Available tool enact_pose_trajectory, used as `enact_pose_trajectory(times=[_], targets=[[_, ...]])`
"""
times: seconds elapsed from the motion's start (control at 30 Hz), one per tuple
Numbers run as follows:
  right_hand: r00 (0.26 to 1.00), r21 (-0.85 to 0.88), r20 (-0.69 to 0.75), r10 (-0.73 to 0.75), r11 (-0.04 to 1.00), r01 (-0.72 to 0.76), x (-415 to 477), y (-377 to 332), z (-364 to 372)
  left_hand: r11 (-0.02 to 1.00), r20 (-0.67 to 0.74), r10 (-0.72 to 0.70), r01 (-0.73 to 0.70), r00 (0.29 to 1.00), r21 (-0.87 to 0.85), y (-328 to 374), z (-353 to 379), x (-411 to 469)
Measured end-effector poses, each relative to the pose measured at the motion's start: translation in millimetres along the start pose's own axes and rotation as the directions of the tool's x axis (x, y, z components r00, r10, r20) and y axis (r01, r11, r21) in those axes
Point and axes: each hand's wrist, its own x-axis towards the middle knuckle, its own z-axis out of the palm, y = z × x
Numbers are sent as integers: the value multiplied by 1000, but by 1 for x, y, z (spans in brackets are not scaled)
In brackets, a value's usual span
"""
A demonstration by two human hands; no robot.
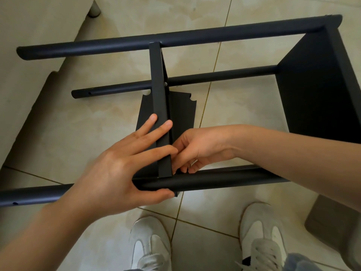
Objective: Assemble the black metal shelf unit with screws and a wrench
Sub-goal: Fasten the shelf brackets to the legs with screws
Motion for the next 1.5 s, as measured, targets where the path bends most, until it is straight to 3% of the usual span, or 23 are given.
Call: enact_pose_trajectory(times=[0.37, 1.27, 1.5], targets=[[991, 22, 131, 38, 999, -41, 9, -2, -8, 1000, -6, 7, -7, 1000, 0, 2, -1, 0], [977, 64, 209, 48, 996, -62, 11, 1, -12, 1000, 9, 4, -4, 1000, 3, 0, 0, 0], [981, 8, 184, 55, 998, -57, 12, 1, -10, 1000, 15, 4, -4, 1000, 12, 0, 0, 0]])
